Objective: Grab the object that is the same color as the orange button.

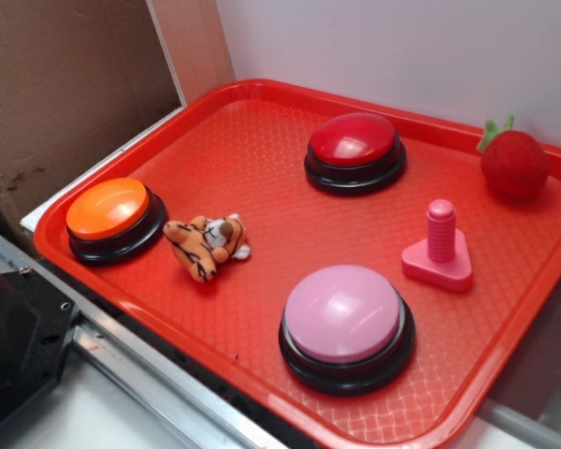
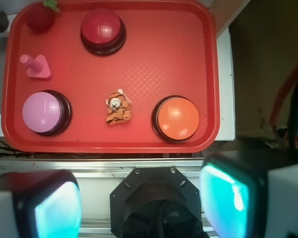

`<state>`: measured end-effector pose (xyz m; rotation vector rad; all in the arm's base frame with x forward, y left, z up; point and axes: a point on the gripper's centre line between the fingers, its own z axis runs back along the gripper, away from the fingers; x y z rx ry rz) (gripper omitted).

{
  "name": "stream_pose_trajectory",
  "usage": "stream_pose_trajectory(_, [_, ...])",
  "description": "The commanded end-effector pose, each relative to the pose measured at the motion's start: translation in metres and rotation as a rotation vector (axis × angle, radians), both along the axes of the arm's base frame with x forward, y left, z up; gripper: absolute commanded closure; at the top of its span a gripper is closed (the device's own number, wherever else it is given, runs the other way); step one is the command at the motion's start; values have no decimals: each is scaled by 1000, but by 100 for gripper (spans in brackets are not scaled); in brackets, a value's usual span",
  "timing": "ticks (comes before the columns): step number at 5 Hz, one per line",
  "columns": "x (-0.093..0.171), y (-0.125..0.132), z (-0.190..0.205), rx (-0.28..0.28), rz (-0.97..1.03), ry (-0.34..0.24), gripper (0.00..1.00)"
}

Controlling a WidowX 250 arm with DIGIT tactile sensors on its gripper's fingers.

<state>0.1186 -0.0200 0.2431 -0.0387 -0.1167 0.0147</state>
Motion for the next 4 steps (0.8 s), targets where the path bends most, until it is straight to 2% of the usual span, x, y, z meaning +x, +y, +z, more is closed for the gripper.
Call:
stream_pose_trajectory(1, [0,0,0,0,0,0,0])
stream_pose_trajectory(2, [34,6,10,-56,107,-29,0])
stream_pose_trajectory(3, [72,6,11,-55,136,-4,0])
stream_pose_trajectory(4, [98,-2,-24,-13,134,104,0])
